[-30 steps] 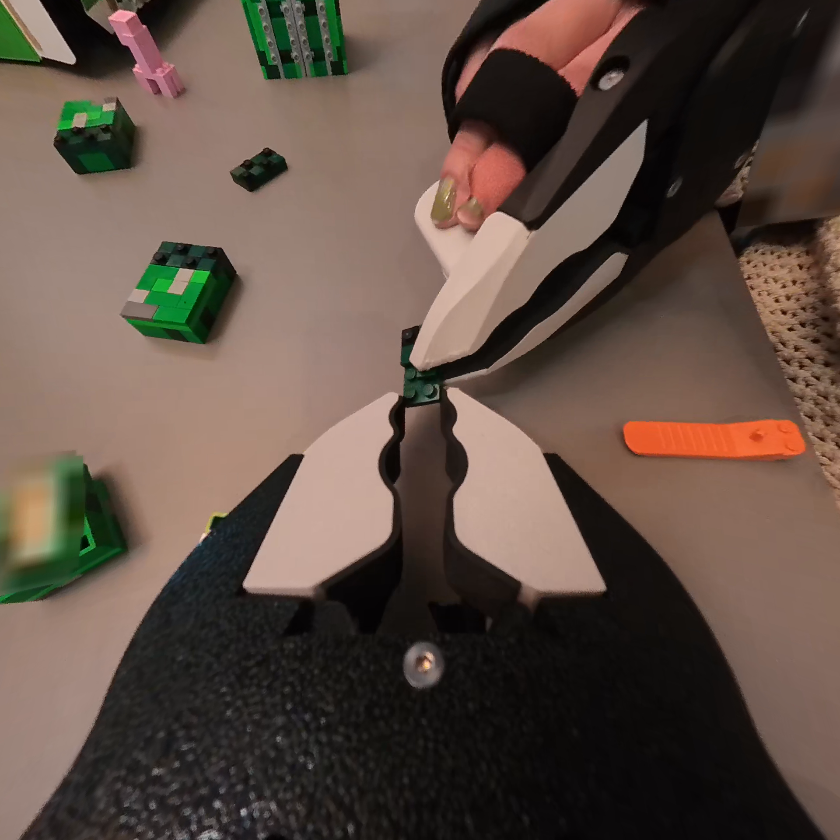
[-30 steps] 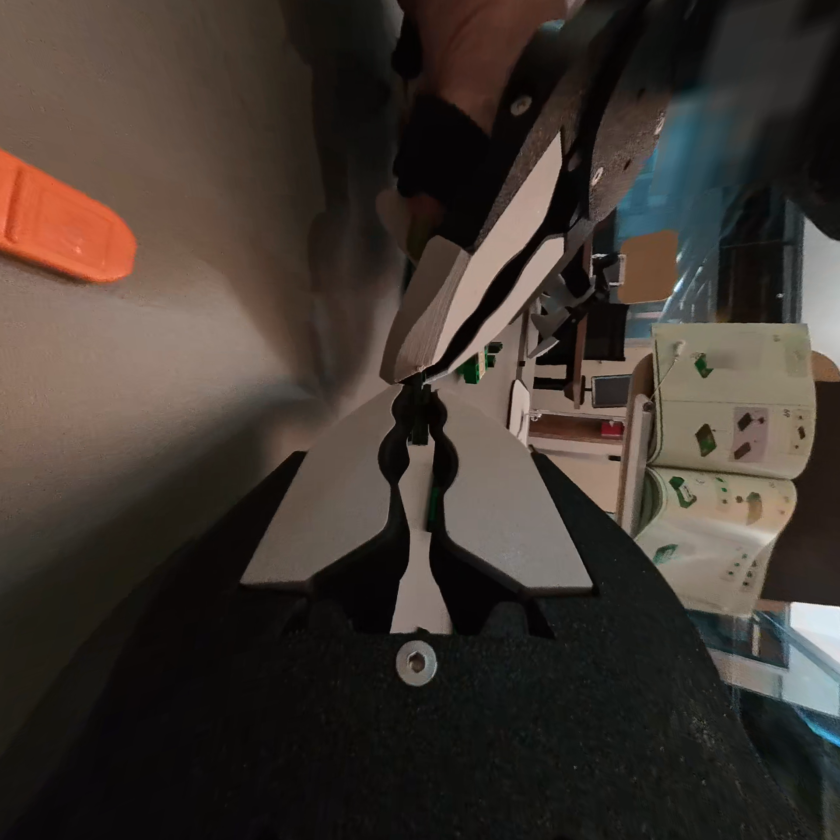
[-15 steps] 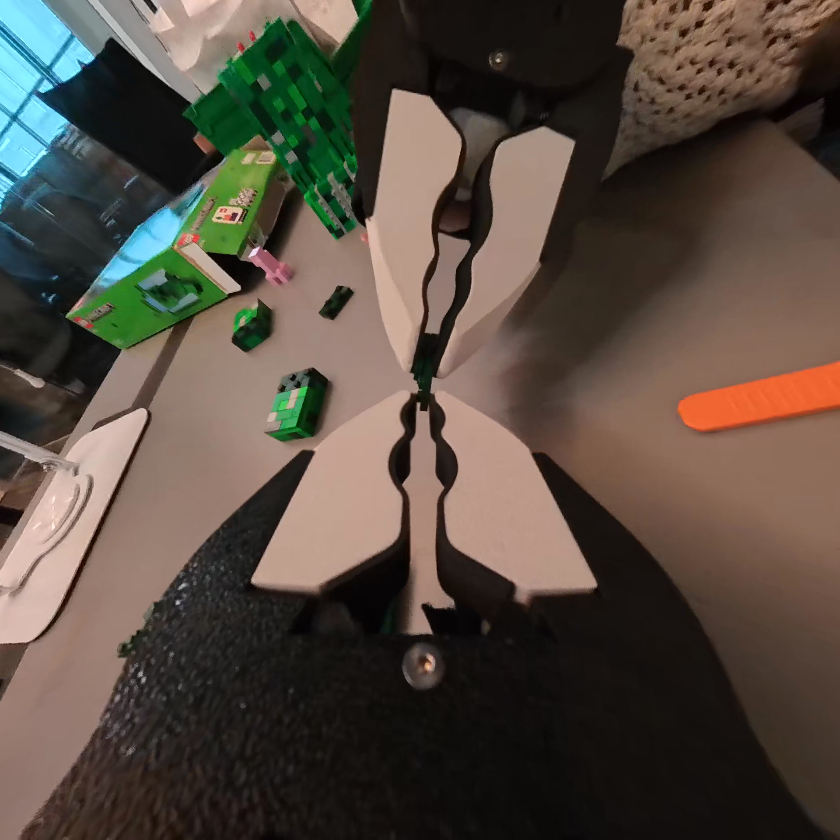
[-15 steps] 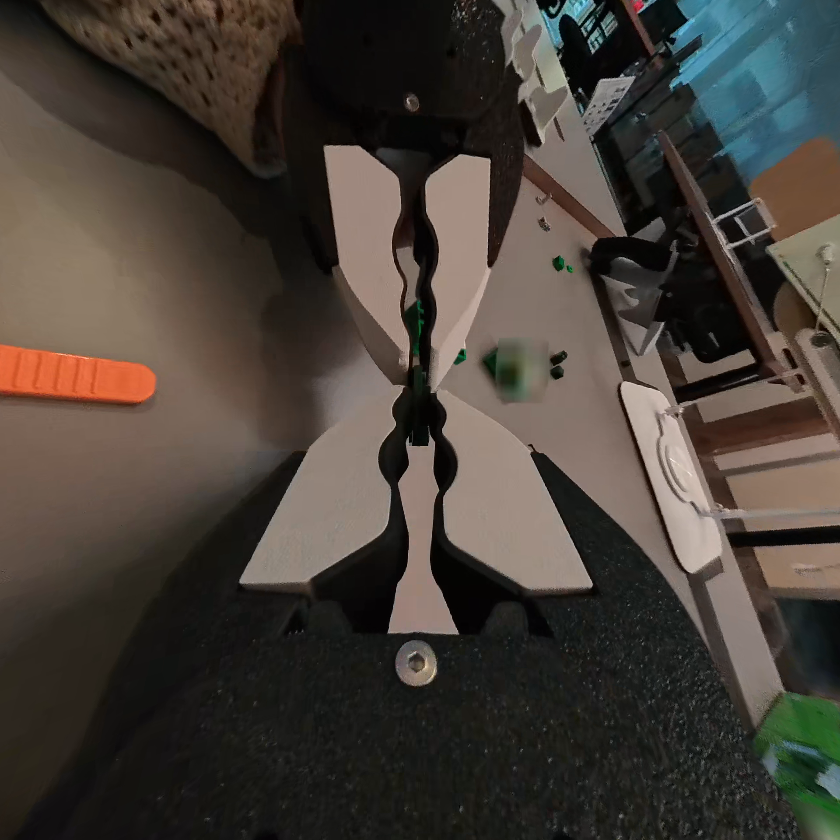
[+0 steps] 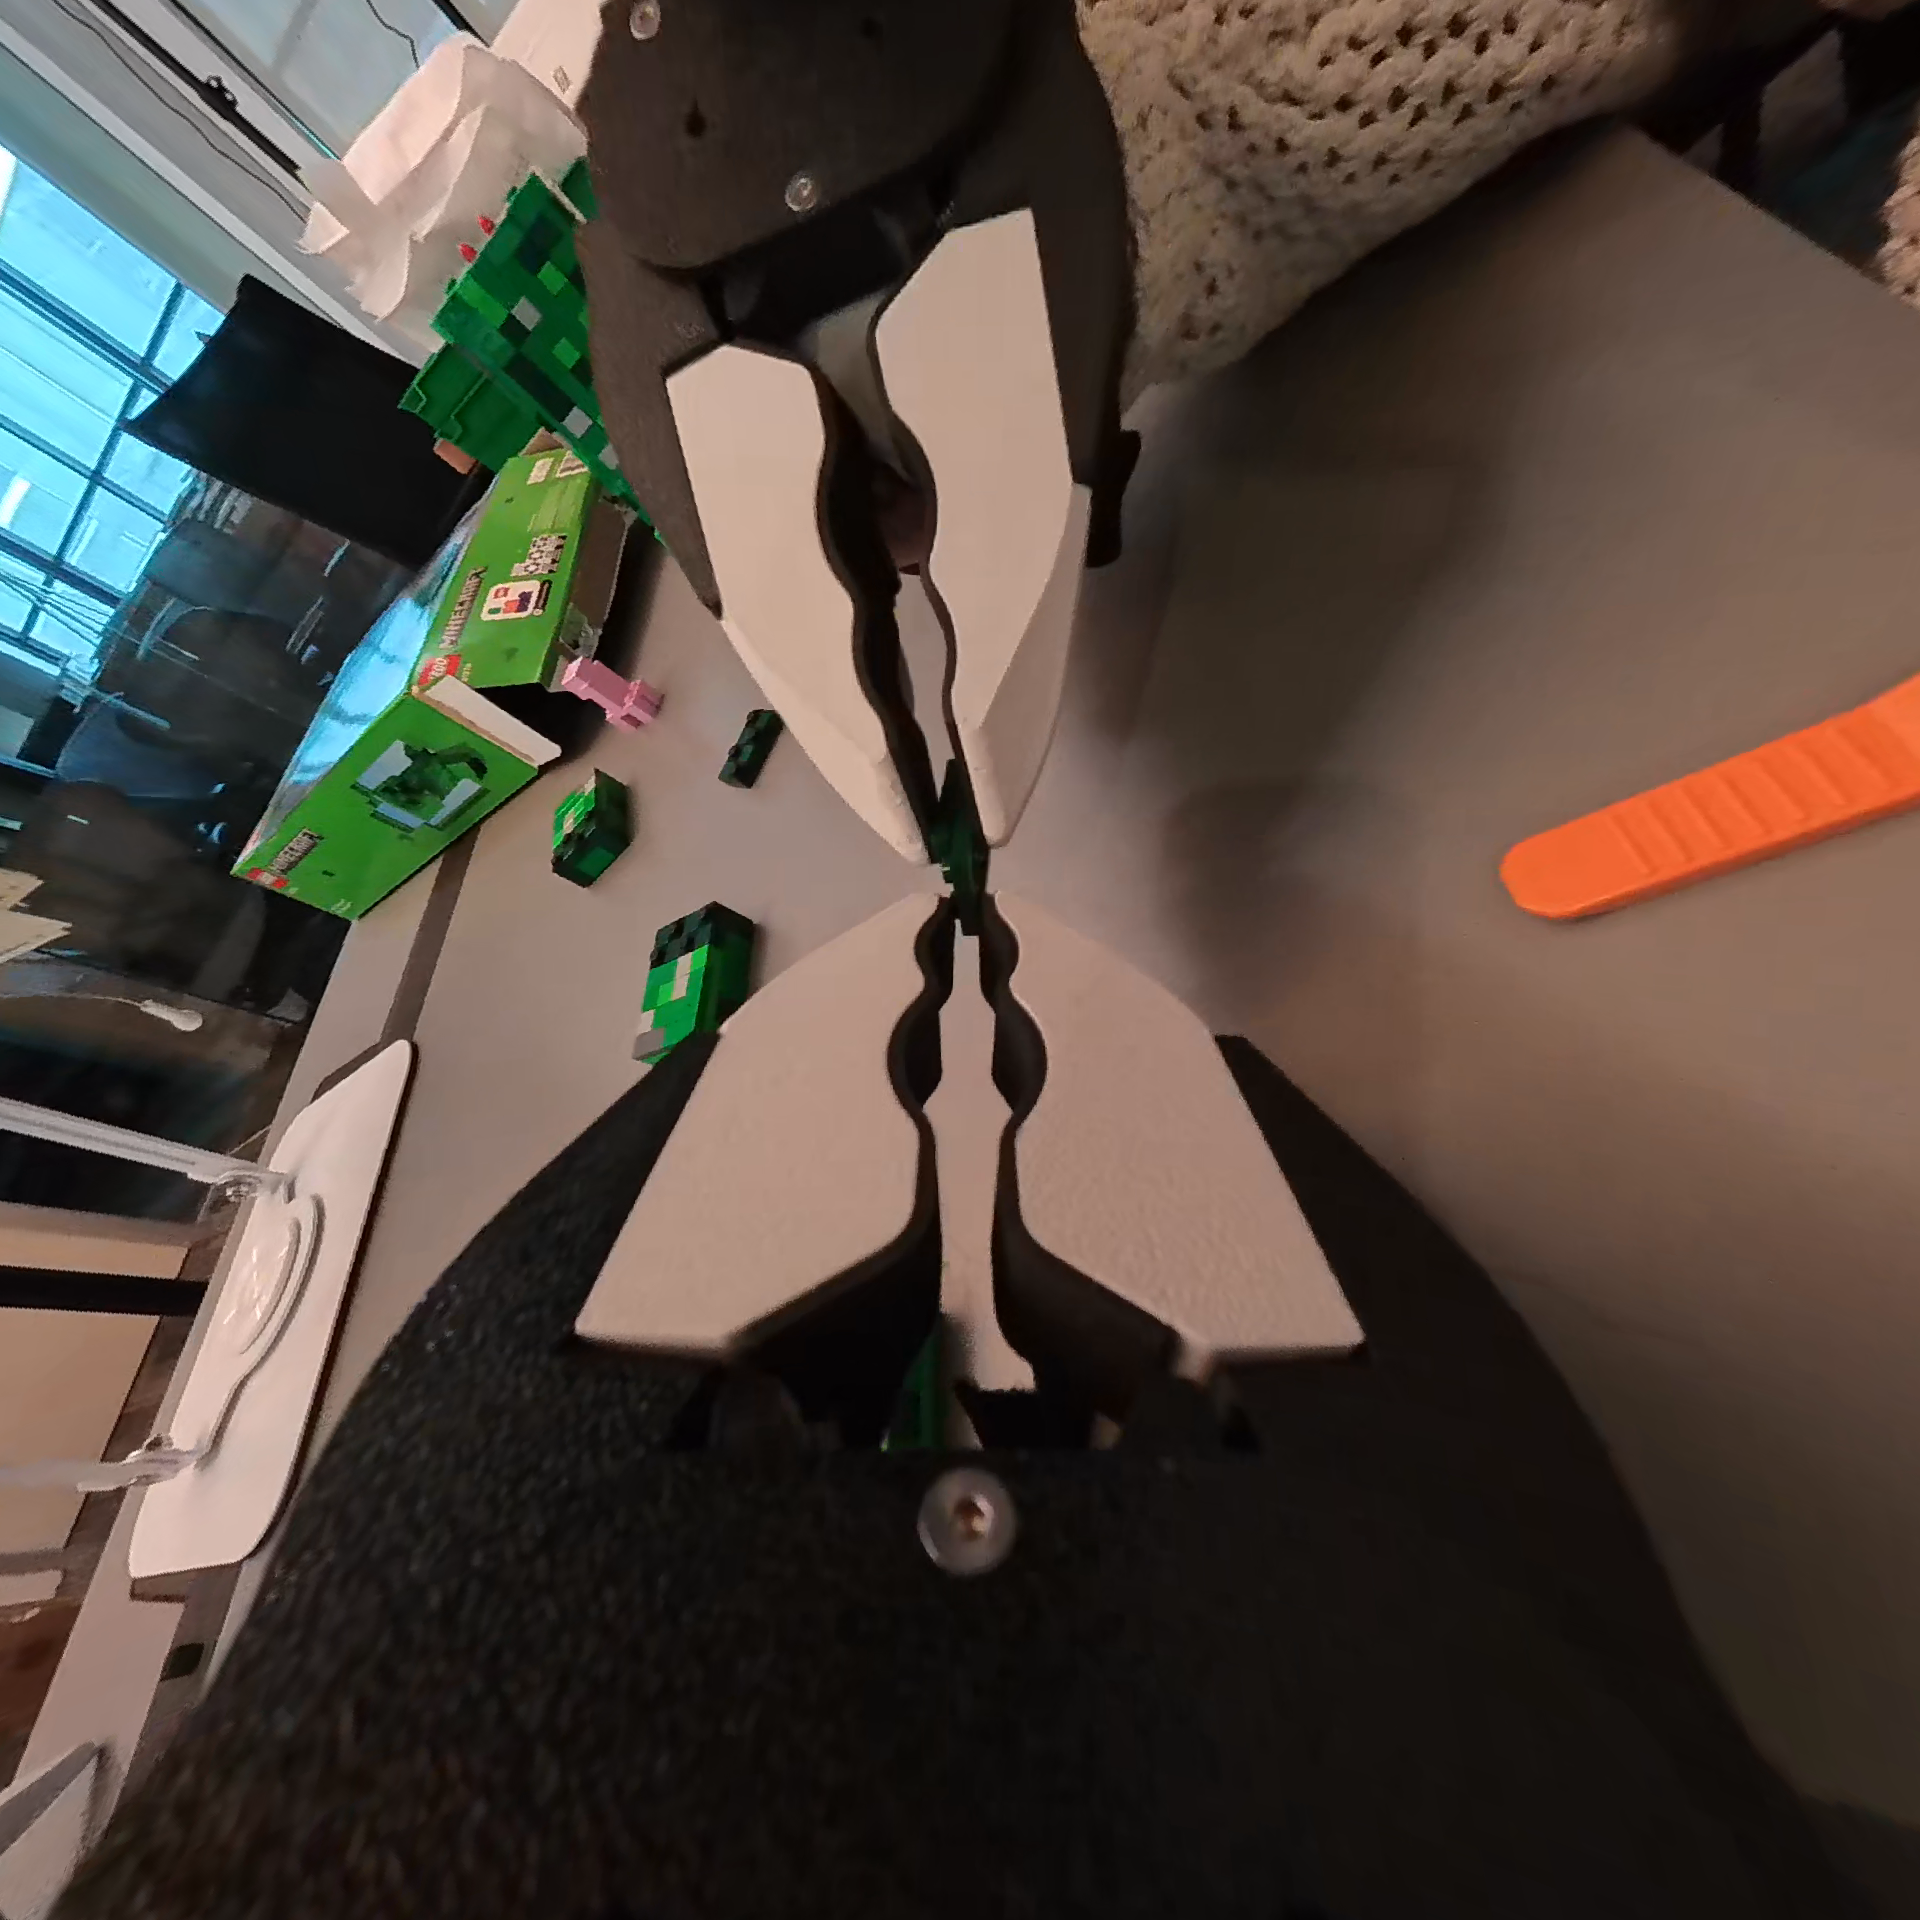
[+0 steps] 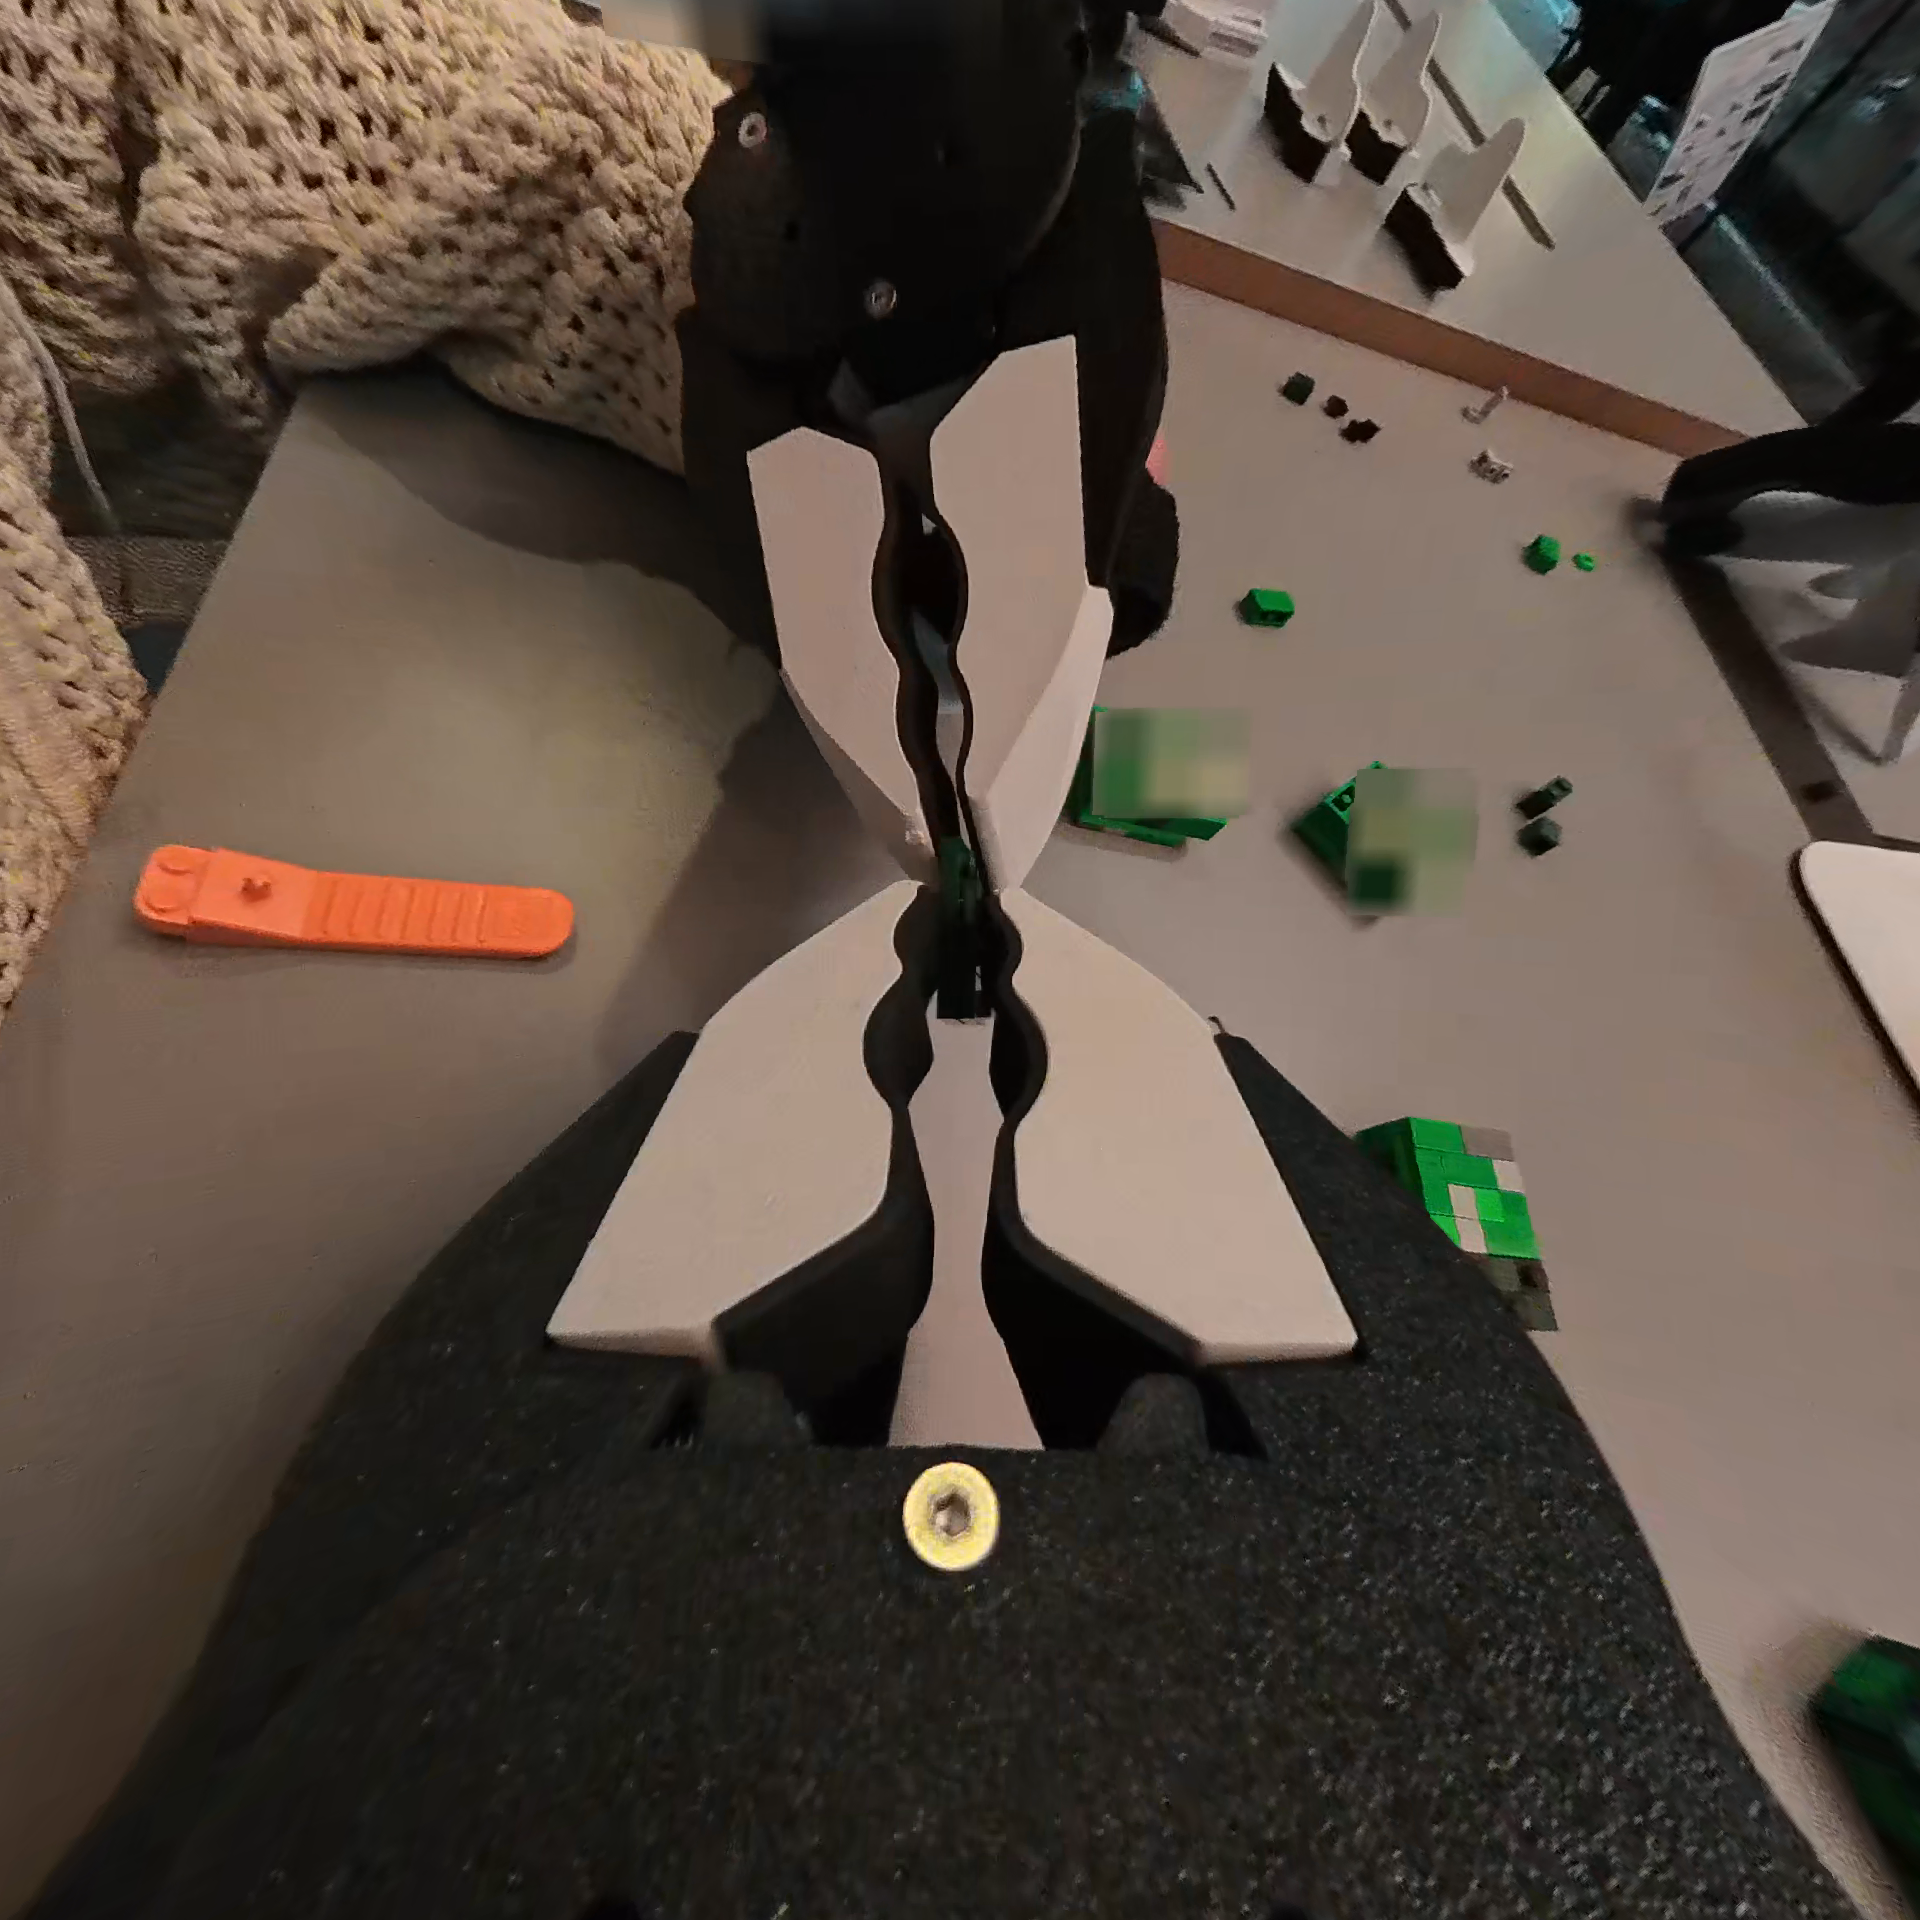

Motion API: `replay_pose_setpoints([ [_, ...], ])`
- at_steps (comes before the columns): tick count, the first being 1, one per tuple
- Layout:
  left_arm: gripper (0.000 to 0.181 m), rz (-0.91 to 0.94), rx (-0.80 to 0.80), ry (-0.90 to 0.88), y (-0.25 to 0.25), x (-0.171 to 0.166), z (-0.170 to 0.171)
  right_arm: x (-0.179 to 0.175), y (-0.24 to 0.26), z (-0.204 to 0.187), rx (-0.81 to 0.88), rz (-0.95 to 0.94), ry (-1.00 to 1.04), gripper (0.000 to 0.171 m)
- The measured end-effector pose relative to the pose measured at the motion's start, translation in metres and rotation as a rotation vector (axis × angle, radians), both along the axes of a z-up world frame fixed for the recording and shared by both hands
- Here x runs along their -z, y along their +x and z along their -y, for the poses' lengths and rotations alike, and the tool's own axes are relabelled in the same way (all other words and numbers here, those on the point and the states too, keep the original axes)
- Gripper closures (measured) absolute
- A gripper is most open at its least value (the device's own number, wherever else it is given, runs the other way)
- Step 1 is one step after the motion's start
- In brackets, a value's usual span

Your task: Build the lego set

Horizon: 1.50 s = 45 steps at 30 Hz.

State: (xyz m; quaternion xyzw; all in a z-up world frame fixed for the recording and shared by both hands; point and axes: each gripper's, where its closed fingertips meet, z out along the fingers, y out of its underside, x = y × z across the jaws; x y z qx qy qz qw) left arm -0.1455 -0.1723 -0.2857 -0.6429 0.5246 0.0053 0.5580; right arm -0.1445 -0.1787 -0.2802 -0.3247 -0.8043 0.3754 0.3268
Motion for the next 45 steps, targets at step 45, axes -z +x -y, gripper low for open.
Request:
replay_pose_setpoints([
  [45, 0.166, 0.557, 0.045, -0.366, -0.003, -0.023, 0.001, -0.025, -0.011, -0.005, 0.124, -0.563, 0.748, 0.162],
])
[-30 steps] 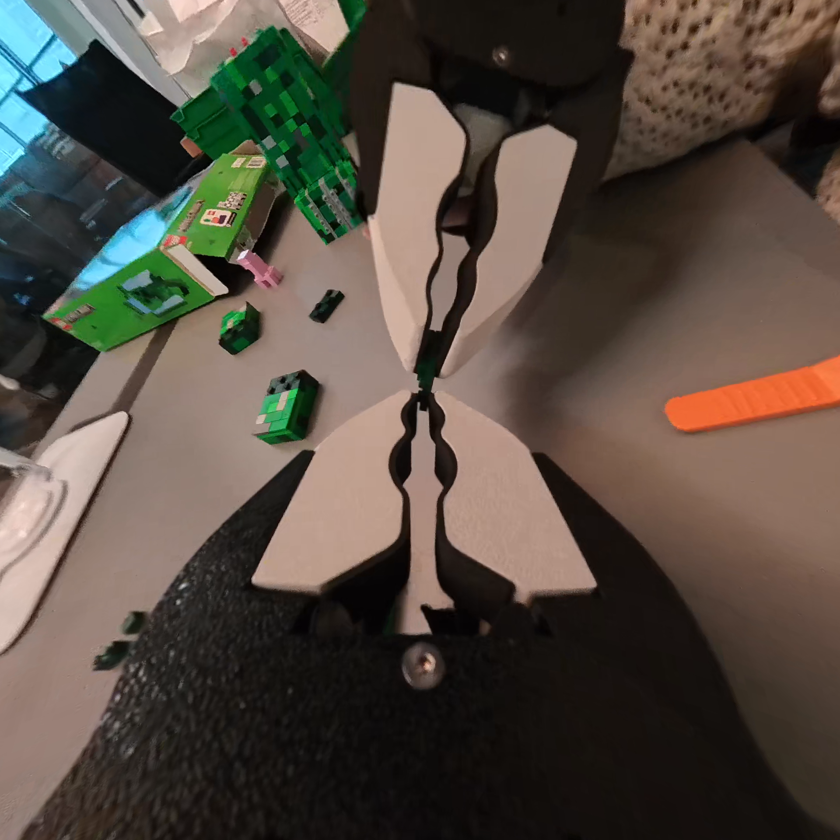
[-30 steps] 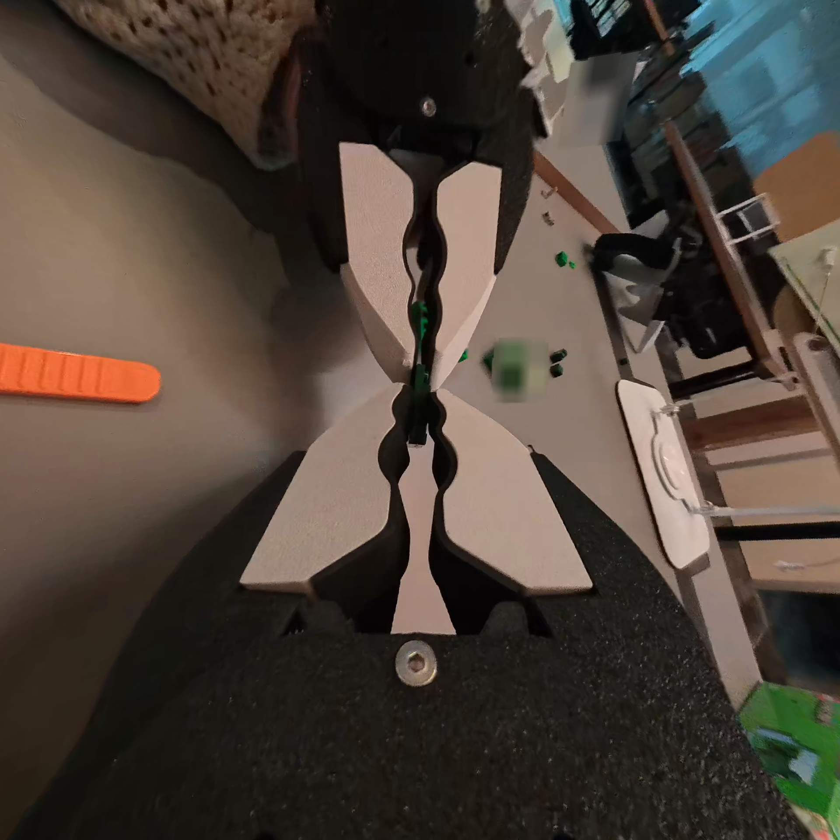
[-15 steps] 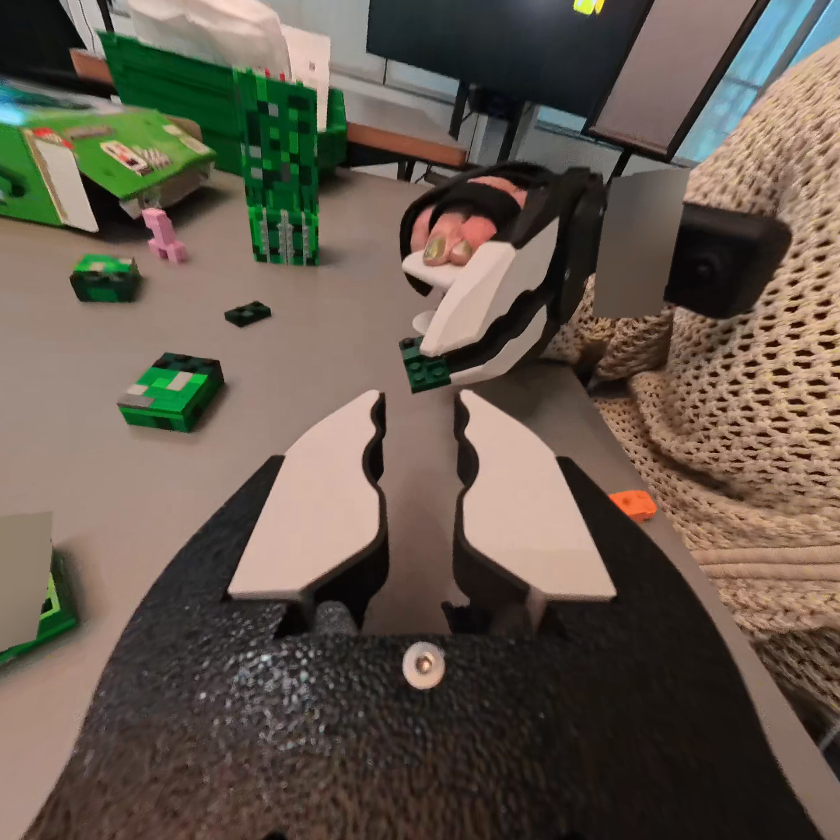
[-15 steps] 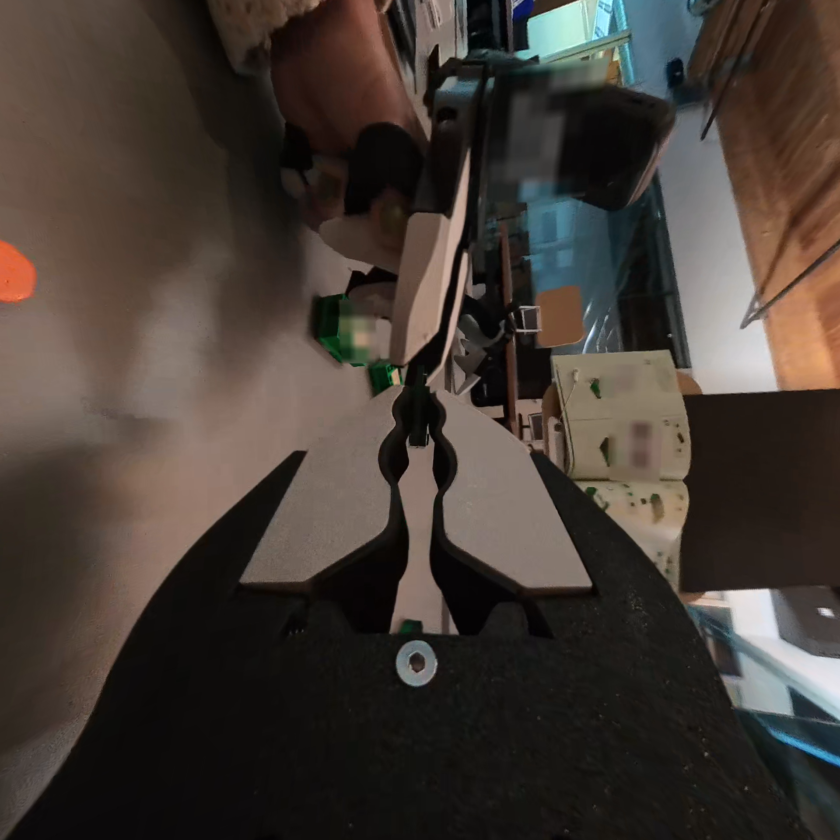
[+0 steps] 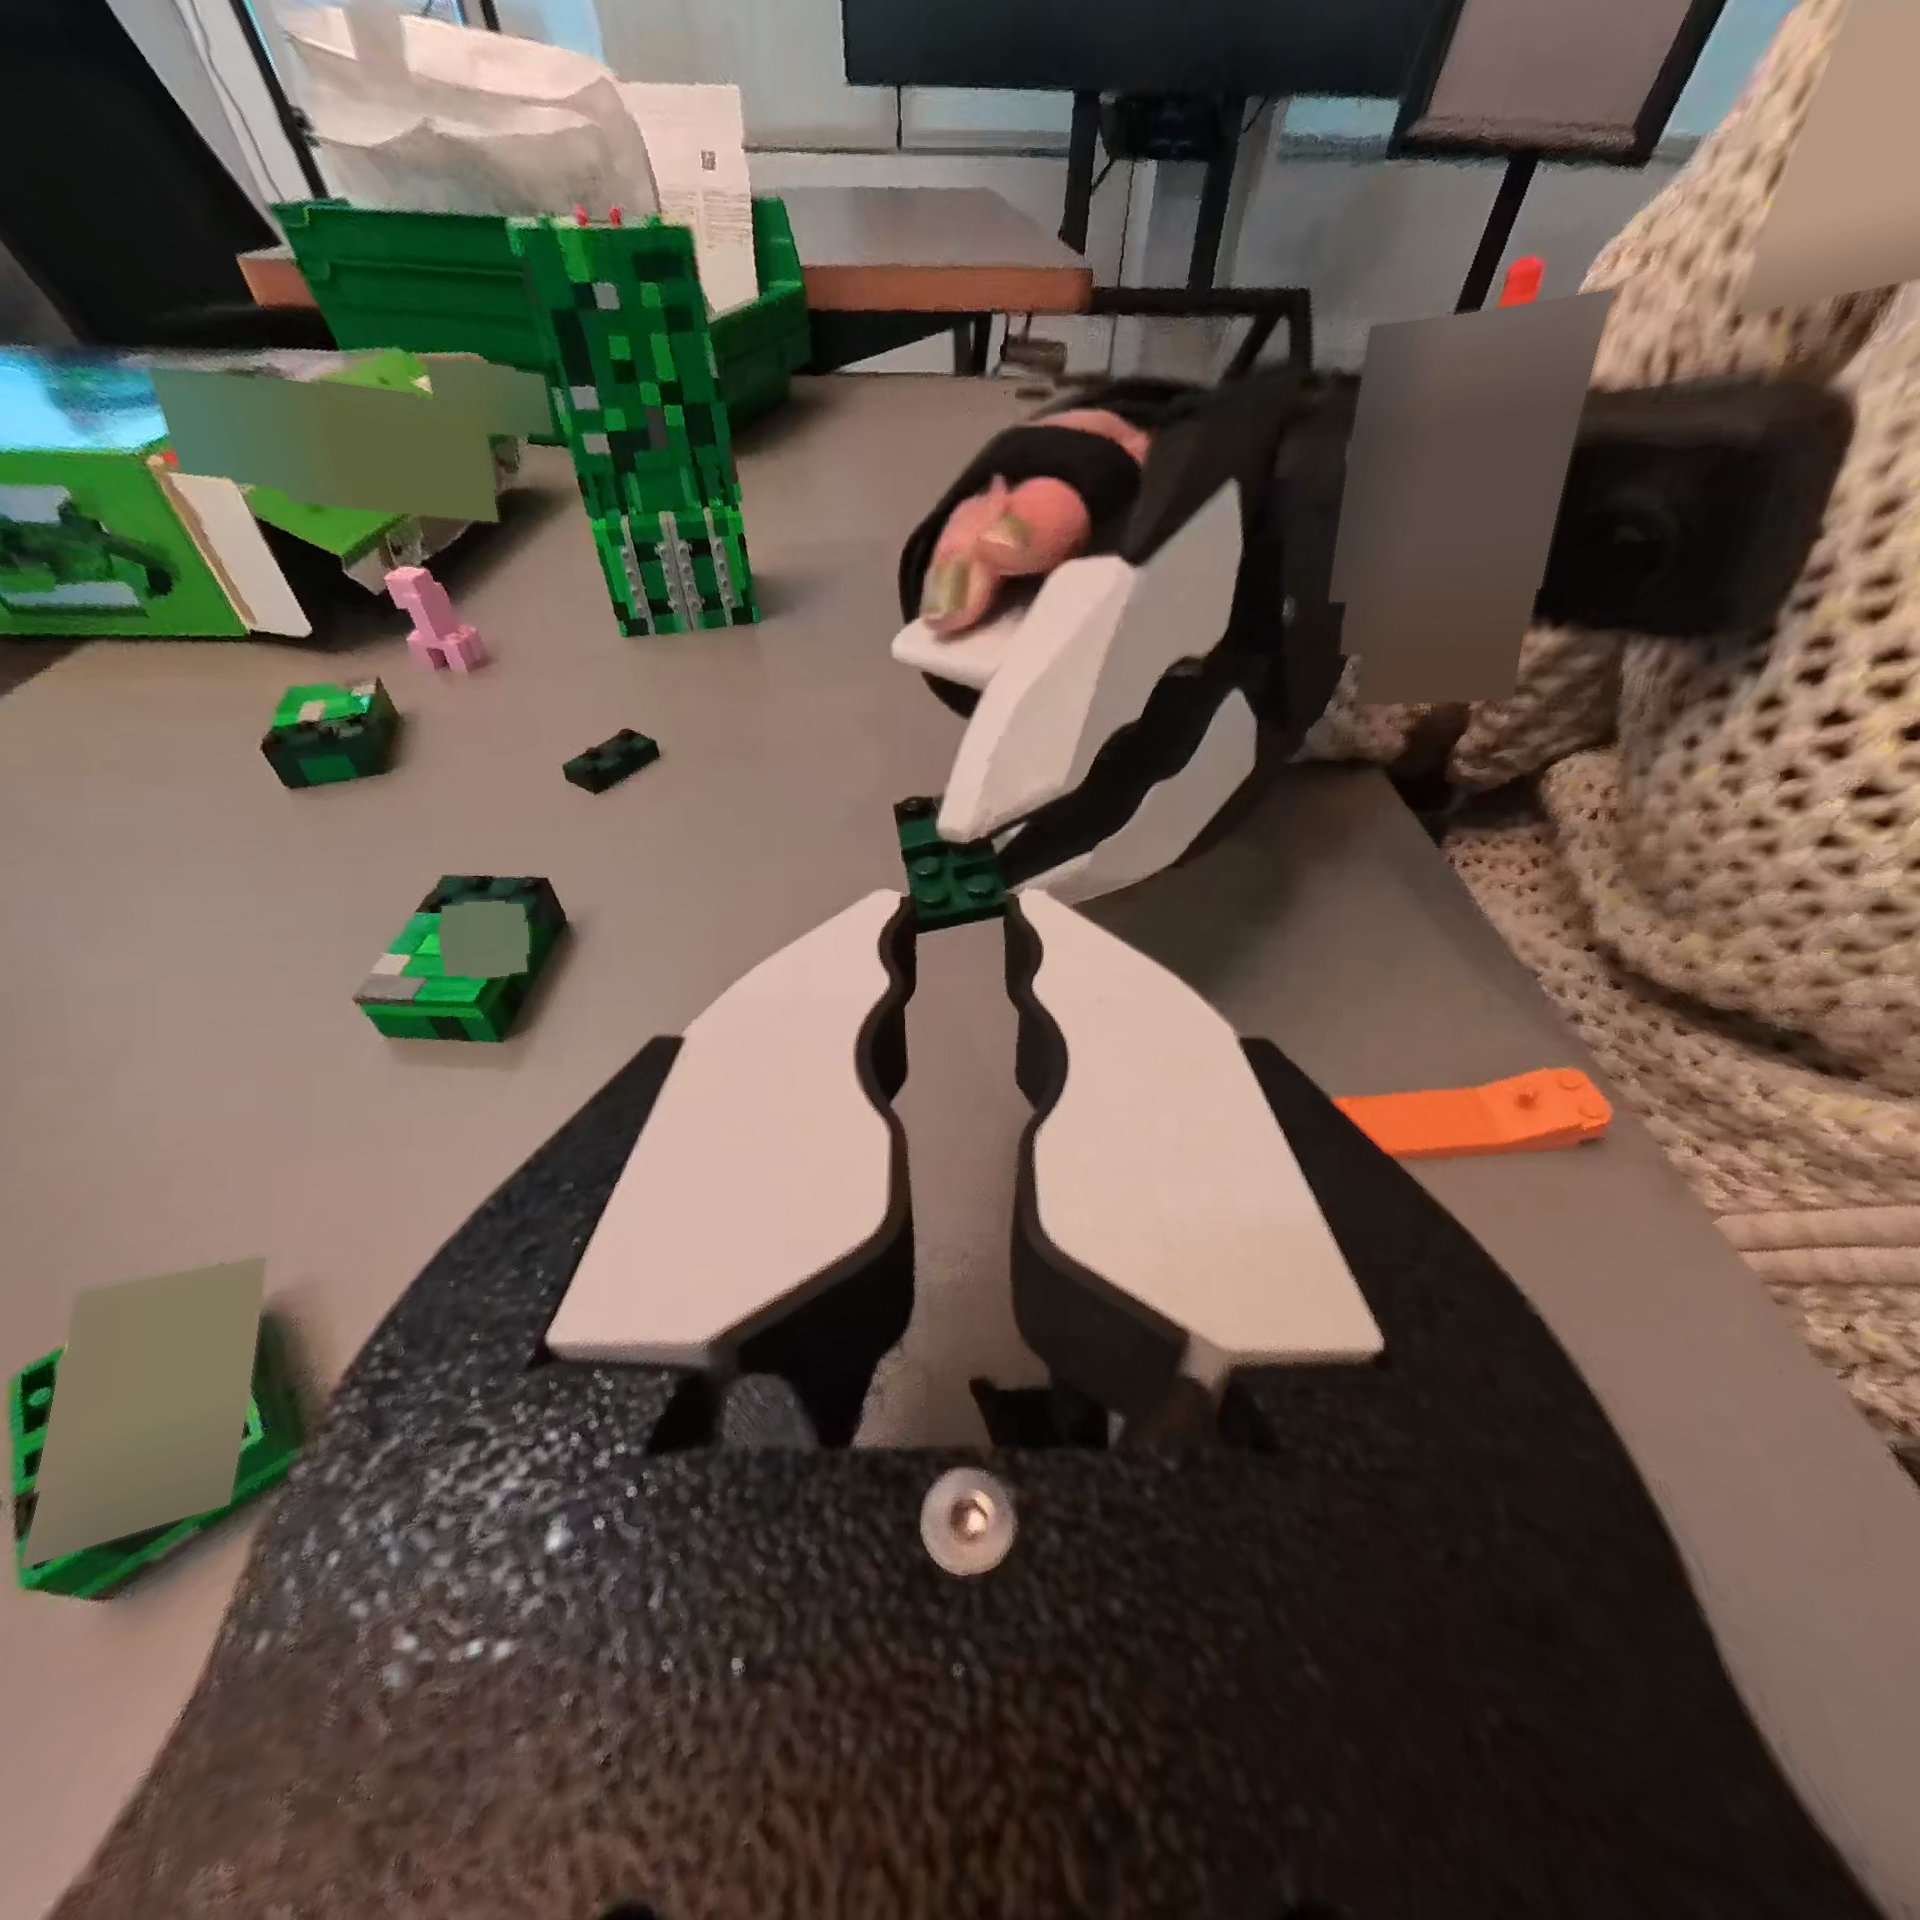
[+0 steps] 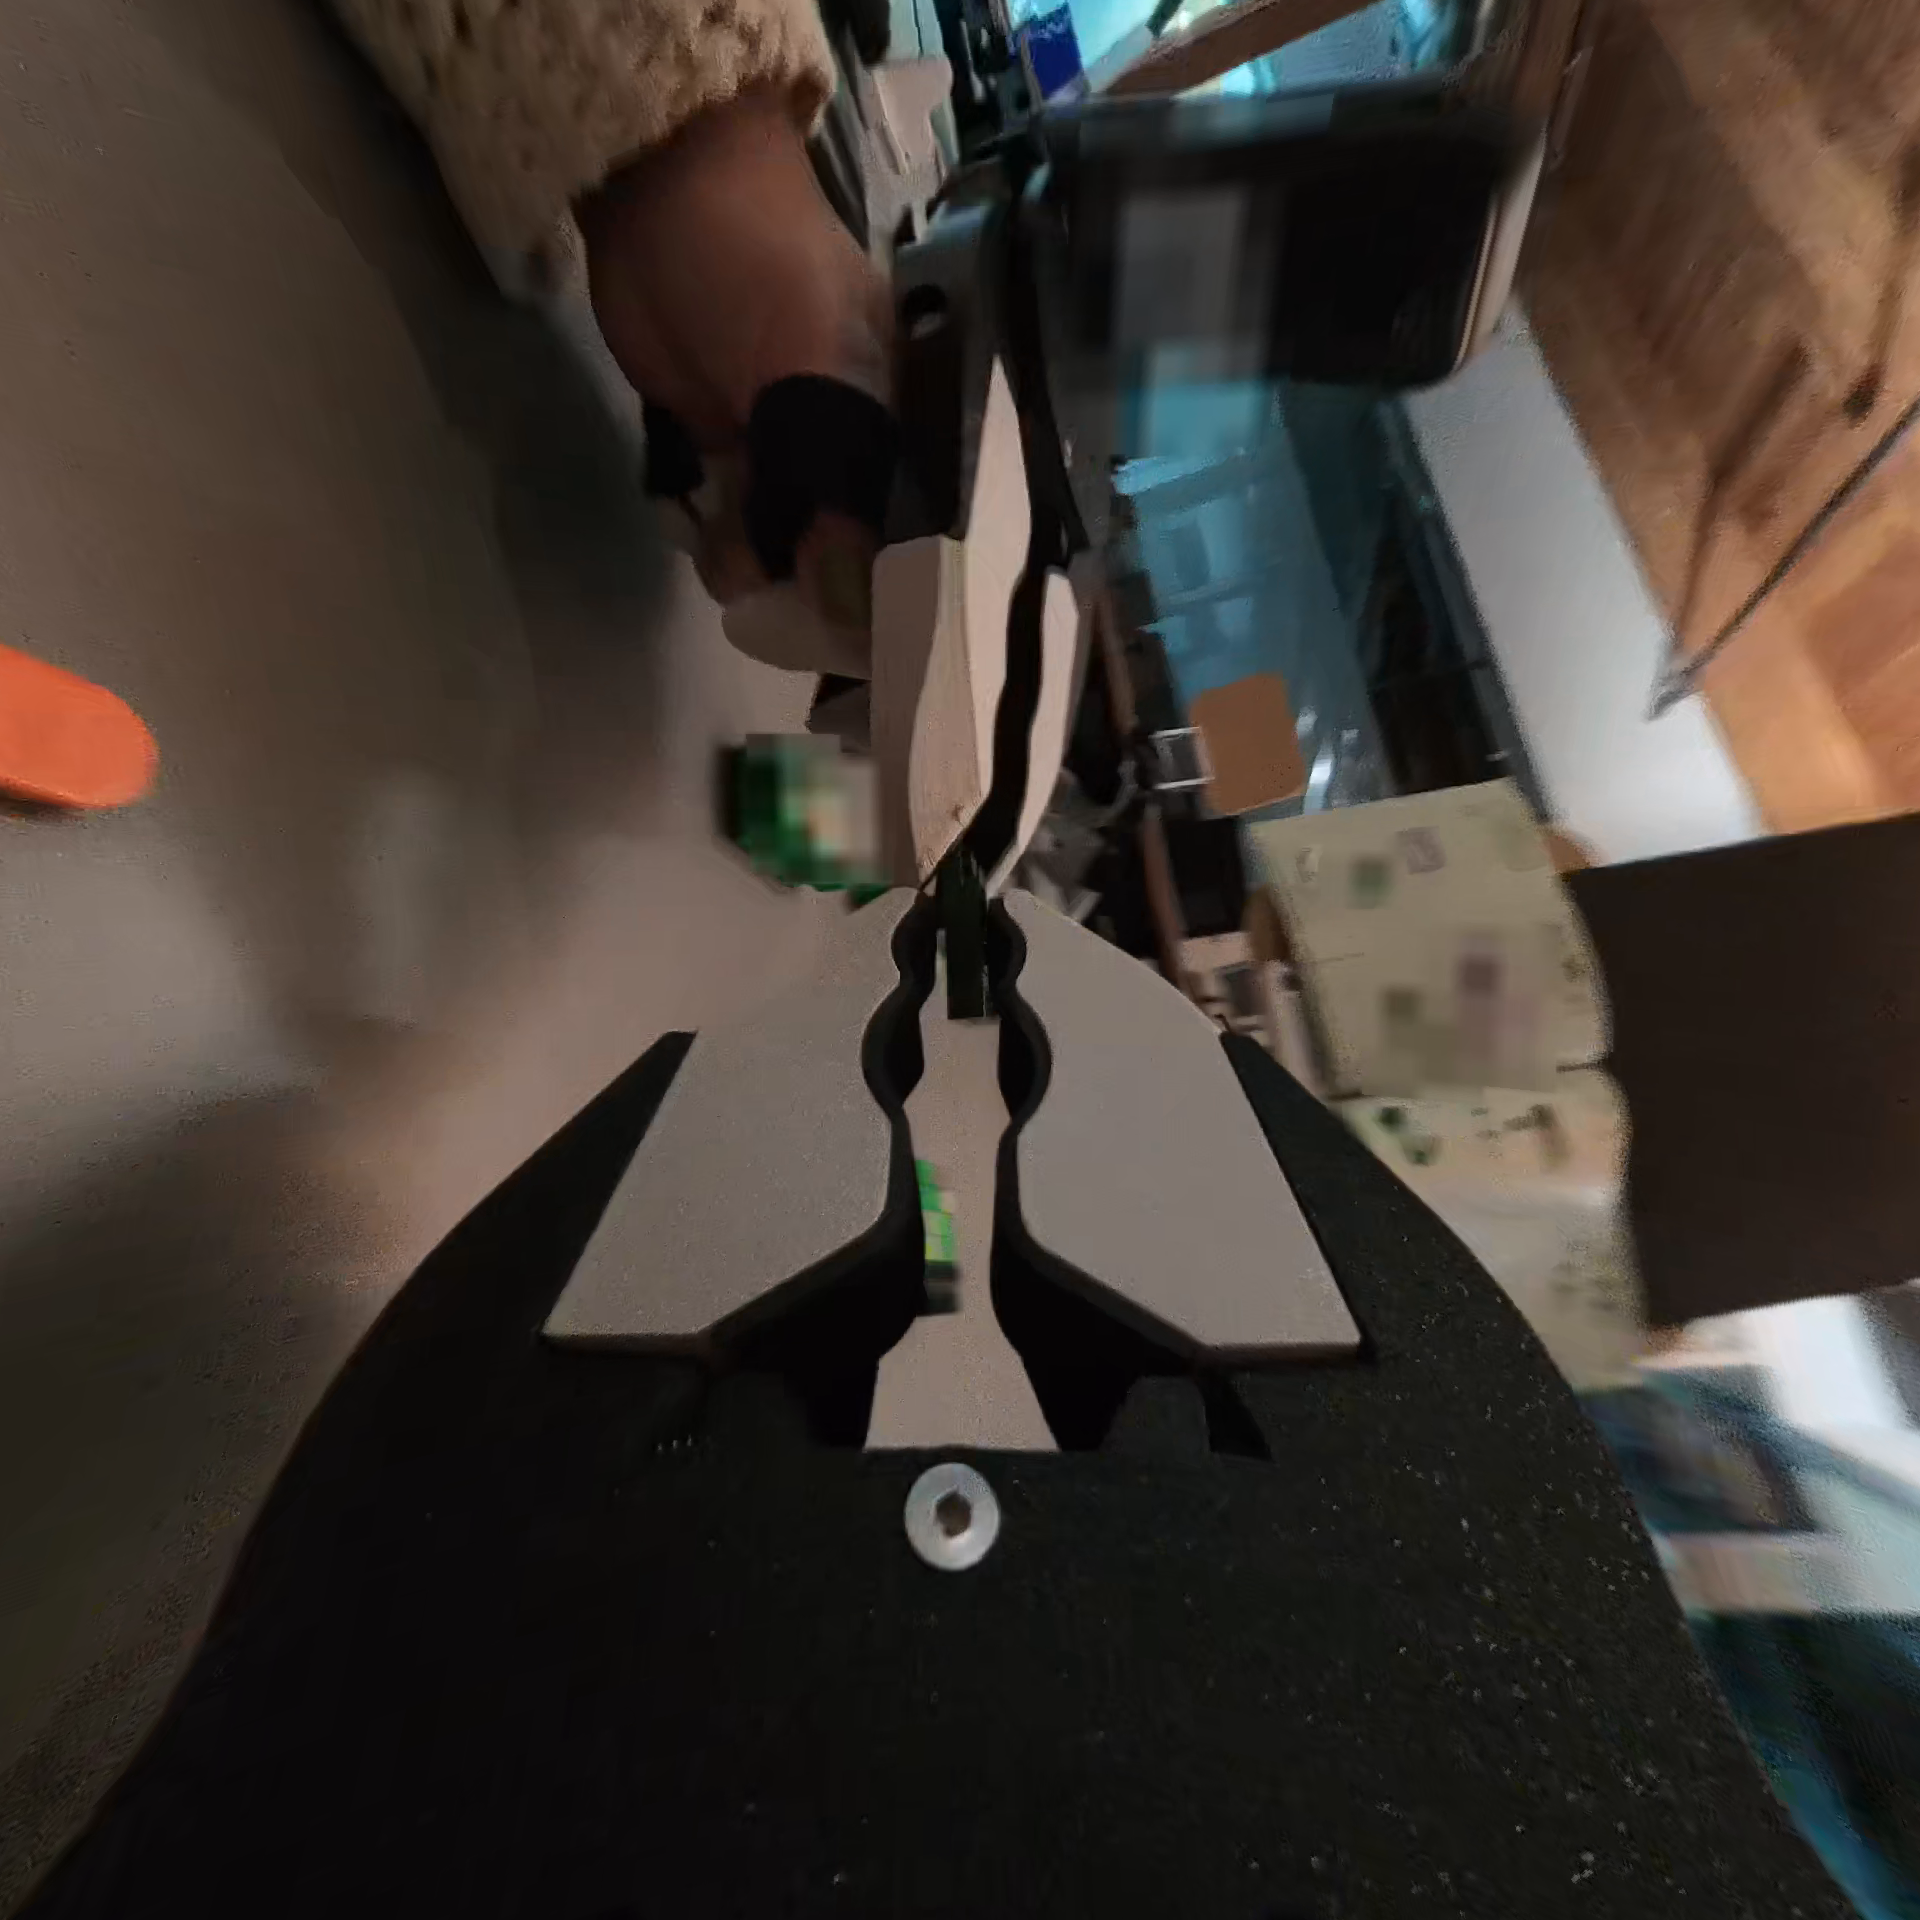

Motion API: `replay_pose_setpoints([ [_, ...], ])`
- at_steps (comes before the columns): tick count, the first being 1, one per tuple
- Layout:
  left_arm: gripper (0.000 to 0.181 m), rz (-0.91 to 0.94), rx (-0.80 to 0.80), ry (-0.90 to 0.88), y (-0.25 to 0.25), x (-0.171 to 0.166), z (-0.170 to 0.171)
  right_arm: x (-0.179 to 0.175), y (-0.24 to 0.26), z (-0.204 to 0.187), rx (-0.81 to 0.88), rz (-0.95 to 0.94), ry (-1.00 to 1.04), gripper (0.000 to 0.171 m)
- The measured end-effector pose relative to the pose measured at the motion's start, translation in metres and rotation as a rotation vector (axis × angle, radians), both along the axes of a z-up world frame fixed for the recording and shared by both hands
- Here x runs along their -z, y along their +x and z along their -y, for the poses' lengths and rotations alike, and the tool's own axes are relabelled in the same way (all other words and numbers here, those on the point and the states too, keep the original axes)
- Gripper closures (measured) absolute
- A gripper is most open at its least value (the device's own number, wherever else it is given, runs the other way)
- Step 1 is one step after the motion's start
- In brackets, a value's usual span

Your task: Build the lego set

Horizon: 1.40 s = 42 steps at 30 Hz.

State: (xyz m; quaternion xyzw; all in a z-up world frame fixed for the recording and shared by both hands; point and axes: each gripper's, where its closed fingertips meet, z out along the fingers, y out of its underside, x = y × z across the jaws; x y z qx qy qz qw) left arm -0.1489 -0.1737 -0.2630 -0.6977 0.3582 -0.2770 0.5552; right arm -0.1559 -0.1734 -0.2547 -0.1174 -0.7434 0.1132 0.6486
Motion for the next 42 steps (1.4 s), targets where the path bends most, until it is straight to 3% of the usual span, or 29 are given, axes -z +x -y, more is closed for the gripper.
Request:
replay_pose_setpoints([
  [3, 0.165, -0.060, 0.002, 0.022, 0.002, 0.007, 0.000, 0.007, 0.004, 0.001, -0.029, 0.016, -0.145, 0.162],
  [5, 0.165, -0.037, 0.004, 0.003, 0.001, 0.007, 0.000, 0.007, 0.002, 0.000, -0.008, -0.005, -0.124, 0.161],
  [6, 0.165, -0.032, 0.006, -0.006, 0.000, 0.008, 0.000, 0.005, 0.001, -0.002, 0.009, -0.027, -0.090, 0.155],
  [8, 0.166, -0.048, -0.007, -0.025, -0.003, 0.012, -0.002, -0.002, 0.000, -0.009, 0.037, -0.069, -0.096, 0.120],
  [10, 0.166, -0.044, -0.015, -0.025, -0.004, 0.012, -0.003, -0.001, 0.000, -0.010, 0.030, -0.047, -0.185, 0.108],
  [14, 0.166, -0.056, -0.031, 0.018, -0.009, 0.008, -0.004, 0.001, 0.001, -0.016, 0.050, -0.057, -0.210, 0.110],
  [18, 0.165, -0.088, -0.078, 0.117, -0.021, -0.001, -0.005, -0.004, 0.001, -0.025, 0.062, -0.101, -0.360, 0.110],
  [25, 0.165, -0.176, -0.404, 0.218, -0.098, -0.014, -0.018, -0.016, 0.001, -0.061, 0.124, -0.170, -0.681, 0.115],
  [27, 0.165, -0.210, -0.509, 0.198, -0.132, -0.012, -0.015, -0.017, 0.000, -0.064, 0.129, -0.173, -0.708, 0.127],
  [30, 0.166, -0.265, -0.678, 0.177, -0.183, -0.008, -0.001, -0.017, -0.002, -0.064, 0.136, -0.180, -0.675, 0.171],
  [34, 0.165, -0.309, -0.868, 0.191, -0.238, -0.012, 0.025, -0.006, -0.015, -0.046, 0.076, -0.058, -0.710, 0.171],
  [38, 0.165, -0.392, -0.930, 0.177, -0.265, -0.004, 0.046, -0.014, -0.023, -0.030, -0.028, -0.085, -0.748, 0.171],
  [42, 0.165, -0.397, -0.938, 0.183, -0.275, -0.003, 0.054, -0.013, -0.035, -0.013, -0.109, -0.053, -0.744, 0.145],
])
